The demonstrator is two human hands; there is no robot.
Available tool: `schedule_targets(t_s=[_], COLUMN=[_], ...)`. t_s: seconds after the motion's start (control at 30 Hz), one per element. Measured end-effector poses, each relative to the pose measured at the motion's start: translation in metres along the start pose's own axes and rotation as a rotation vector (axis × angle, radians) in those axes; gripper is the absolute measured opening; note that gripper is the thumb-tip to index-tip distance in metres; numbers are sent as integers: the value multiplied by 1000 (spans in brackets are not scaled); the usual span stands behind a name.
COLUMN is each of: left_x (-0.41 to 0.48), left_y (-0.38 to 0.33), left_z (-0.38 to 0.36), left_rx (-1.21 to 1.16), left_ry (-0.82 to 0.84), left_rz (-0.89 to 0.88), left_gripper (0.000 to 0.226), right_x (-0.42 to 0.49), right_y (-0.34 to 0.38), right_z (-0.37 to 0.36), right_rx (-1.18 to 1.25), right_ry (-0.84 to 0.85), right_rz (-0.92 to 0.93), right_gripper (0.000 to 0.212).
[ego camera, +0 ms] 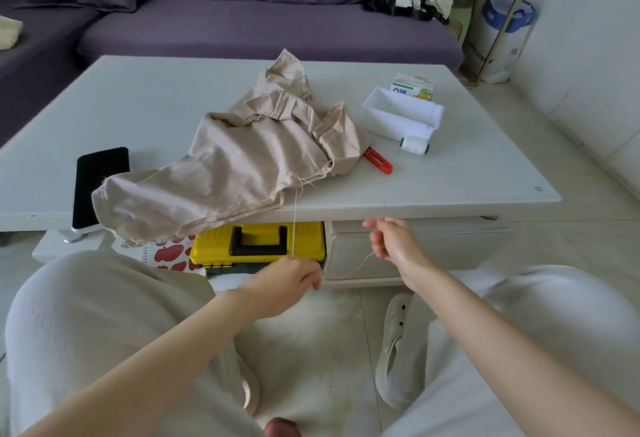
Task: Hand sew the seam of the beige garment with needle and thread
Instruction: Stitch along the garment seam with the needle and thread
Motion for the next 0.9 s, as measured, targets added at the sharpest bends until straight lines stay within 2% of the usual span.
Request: schedule_targets(t_s=[0.07, 0.17, 0.27, 0.33, 0.37, 0.5, 0.57, 0.63, 0.77, 0.9], left_x=[-7, -18, -28, -25, -21, -23, -24, -17, 5, 16], left_y=[-18, -21, -9, 8, 18, 45, 48, 51, 53, 51], left_z=[-19, -46, -53, -41, -29, 49, 78, 93, 101, 105], left_rx=[-43, -181, -302, -324, -329, -207, -91, -32, 63, 46], left_ry=[142, 302, 362, 243, 115, -604, -799, -836, -772, -789], left_rz=[-43, -10, 41, 94, 134, 285, 381, 482, 589, 602], left_gripper=[25, 29, 26, 19, 16, 9, 17, 29, 42, 33], right_x=[-3, -7, -9, -8, -7, -4, -4, -3, -3, -2], right_y=[1, 0, 1, 2, 3, 8, 12, 14, 16, 18], right_z=[-21, -43, -41, -34, -29, -20, -21, -26, -35, -36], right_rx=[11, 35, 17, -8, -20, -47, -54, -53, -55, -53], right_ry=[44, 112, 127, 104, 87, 51, 57, 70, 115, 133], right_rz=[-8, -13, 25, 51, 61, 111, 134, 153, 173, 174], right_gripper=[28, 29, 30, 30, 30, 30, 30, 31, 31, 32])
Point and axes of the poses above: each hand's wrist, its own x-axis towards the middle knuckle, its own z-axis out of the back of the hand, y = z × x, the point moved 9 cm from there along x, towards the middle knuckle, and after that the axes turned 9 degrees about x, right-handed, at the moved point
